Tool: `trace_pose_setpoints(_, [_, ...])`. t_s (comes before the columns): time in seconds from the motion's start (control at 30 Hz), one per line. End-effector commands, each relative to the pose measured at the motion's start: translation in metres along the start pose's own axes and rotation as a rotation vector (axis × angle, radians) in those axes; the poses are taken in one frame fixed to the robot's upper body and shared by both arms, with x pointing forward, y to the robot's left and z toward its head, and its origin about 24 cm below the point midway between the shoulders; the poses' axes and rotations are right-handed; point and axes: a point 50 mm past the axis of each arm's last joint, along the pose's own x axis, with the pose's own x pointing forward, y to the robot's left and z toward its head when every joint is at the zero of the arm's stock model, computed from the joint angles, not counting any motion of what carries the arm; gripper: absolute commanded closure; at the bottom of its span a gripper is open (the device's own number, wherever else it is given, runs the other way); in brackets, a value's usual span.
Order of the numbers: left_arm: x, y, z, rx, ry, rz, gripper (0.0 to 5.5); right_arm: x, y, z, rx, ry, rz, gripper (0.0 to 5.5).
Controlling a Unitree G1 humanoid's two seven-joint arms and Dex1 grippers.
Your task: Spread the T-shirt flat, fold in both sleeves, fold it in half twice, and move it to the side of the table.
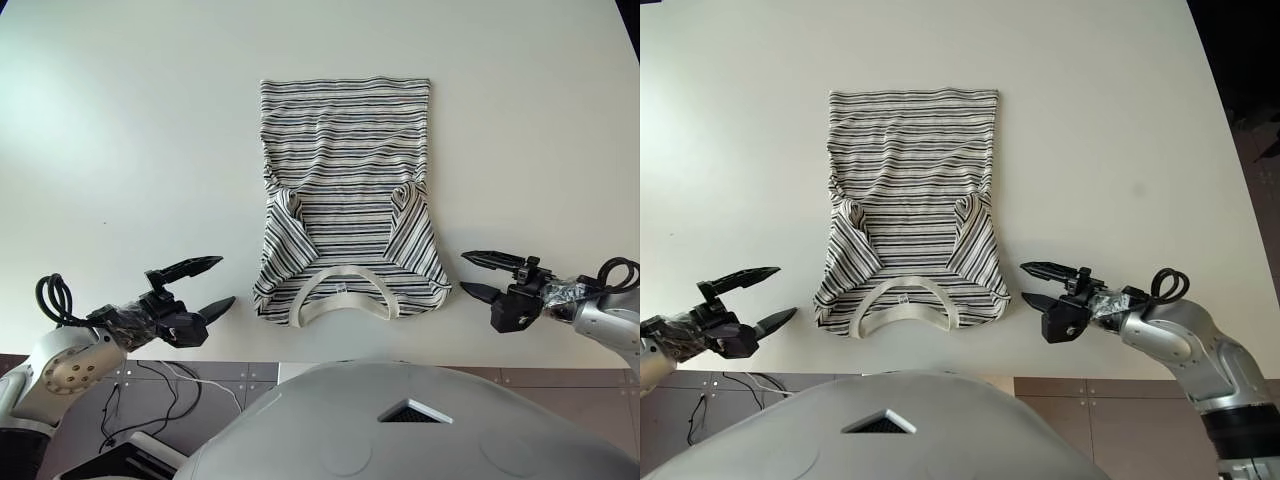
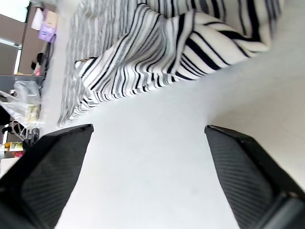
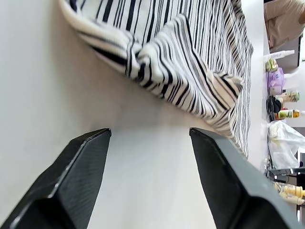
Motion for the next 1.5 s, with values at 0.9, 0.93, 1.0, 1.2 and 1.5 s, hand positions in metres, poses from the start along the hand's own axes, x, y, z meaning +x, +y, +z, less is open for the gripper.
trace_pose_setpoints(0.9, [0.046,-0.018,0.027,0.091,-0.222,-0.281,3.72,0.018,0.000,0.014,-0.027,-0.136,0.120,3.90])
trace_pose_setpoints(0.93, [0.046,-0.018,0.027,0.090,-0.224,-0.283,3.84,0.018,0.000,0.014,-0.027,-0.138,0.121,4.04])
trace_pose_setpoints(1.0, [0.046,-0.019,0.027,0.089,-0.223,-0.282,4.12,0.018,-0.001,0.013,-0.026,-0.140,0.123,4.38])
trace_pose_setpoints(1.2, [0.044,-0.016,0.028,0.077,-0.230,-0.269,4.95,0.020,-0.005,0.009,-0.020,-0.138,0.108,5.31])
trace_pose_setpoints(1.5, [0.042,-0.009,0.037,0.010,-0.301,-0.181,5.38,0.011,-0.013,0.000,0.076,-0.154,0.022,5.40])
